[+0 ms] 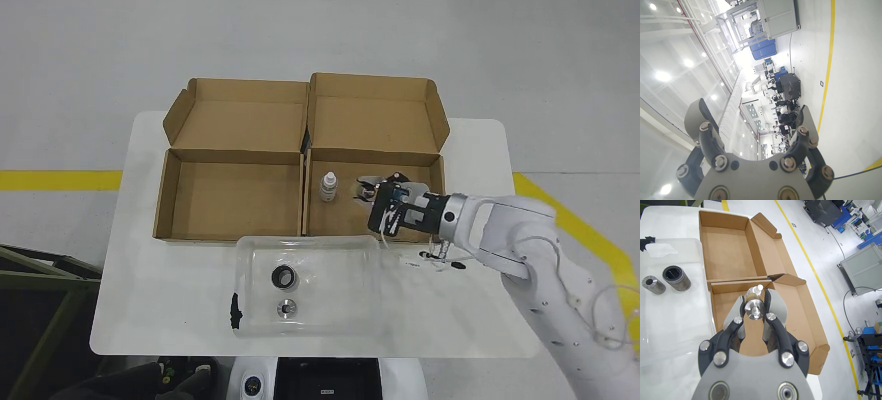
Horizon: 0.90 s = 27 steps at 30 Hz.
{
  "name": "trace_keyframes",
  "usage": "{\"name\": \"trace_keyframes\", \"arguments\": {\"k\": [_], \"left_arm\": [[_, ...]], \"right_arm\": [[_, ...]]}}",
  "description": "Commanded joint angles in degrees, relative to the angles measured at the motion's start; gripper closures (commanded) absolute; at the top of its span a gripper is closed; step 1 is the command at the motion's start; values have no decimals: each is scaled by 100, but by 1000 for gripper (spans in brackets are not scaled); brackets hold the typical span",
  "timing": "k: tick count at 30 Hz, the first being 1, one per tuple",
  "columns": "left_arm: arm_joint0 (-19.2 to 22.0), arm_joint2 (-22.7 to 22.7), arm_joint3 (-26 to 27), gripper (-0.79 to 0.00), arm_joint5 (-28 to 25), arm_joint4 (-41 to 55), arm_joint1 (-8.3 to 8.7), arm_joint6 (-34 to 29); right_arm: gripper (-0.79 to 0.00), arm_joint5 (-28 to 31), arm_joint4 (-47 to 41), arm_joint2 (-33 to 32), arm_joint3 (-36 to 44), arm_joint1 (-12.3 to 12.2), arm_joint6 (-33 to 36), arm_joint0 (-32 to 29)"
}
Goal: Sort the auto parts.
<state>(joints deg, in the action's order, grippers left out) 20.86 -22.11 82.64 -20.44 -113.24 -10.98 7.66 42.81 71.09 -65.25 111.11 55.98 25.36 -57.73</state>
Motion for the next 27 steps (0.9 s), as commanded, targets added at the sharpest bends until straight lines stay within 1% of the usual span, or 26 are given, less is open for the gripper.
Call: {"name": "trace_keyframes", "arguments": {"k": [1, 8, 12, 19, 27], "left_arm": [[0, 0, 0, -785, 0, 0, 0, 0], [0, 0, 0, -785, 0, 0, 0, 0], [0, 0, 0, -785, 0, 0, 0, 0], [0, 0, 0, -785, 0, 0, 0, 0], [0, 0, 0, -785, 0, 0, 0, 0]], "right_arm": [[0, 64, -52, 57, -164, 13, 64, 111], [0, 302, -517, 427, -817, 102, 553, 661], [0, 317, -699, 689, -1185, 174, 730, 960], [0, 334, -854, 1131, -1869, 313, 897, 1449], [0, 270, -838, 1625, -2470, 480, 1040, 1811]]}}
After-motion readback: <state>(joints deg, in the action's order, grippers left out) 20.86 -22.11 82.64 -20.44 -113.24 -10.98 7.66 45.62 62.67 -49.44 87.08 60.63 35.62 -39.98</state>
